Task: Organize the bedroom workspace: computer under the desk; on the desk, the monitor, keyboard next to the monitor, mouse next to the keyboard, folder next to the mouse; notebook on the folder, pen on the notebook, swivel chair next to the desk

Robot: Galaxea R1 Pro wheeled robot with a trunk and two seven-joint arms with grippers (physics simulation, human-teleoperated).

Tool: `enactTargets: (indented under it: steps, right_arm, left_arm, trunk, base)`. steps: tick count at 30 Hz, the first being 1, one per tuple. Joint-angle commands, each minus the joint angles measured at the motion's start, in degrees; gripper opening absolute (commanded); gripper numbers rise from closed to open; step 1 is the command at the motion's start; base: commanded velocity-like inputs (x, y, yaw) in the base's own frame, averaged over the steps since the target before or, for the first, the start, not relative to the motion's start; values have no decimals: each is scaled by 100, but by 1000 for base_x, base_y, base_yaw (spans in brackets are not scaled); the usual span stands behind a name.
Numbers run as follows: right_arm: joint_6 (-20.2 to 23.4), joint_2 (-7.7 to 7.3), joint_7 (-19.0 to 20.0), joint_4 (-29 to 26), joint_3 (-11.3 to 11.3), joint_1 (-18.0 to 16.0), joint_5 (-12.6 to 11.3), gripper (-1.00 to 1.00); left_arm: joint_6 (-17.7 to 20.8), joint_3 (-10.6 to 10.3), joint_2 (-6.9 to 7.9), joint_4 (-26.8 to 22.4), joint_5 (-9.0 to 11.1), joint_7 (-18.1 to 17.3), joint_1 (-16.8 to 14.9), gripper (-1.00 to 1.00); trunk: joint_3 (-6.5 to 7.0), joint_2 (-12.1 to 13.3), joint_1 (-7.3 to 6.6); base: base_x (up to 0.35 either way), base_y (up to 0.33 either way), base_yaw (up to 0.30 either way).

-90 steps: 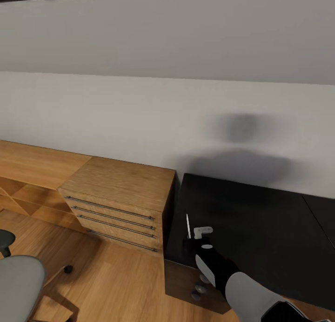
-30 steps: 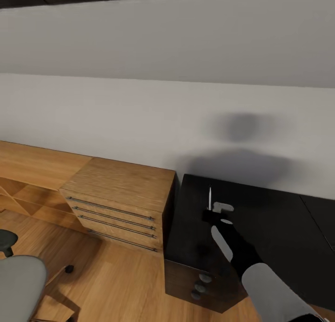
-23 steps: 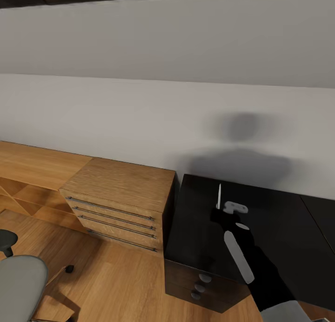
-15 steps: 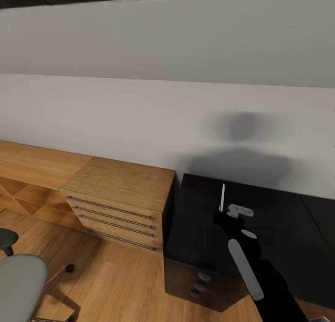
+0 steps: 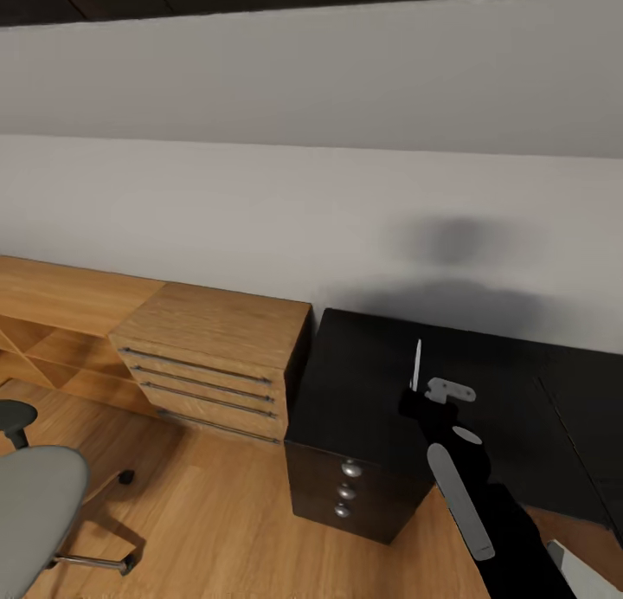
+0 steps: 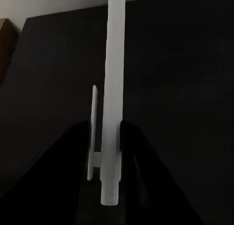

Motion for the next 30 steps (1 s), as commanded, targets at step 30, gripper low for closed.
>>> enactTargets:
  steps: [30]
  right_arm:
    - [-29, 2, -45, 194, -1077, -6, -75, -100]
  left_arm:
    - [-27, -46, 3, -2, 27, 48, -4, 100]
  trunk:
    - [20, -8, -1]
  base:
    - [-101, -76, -119]
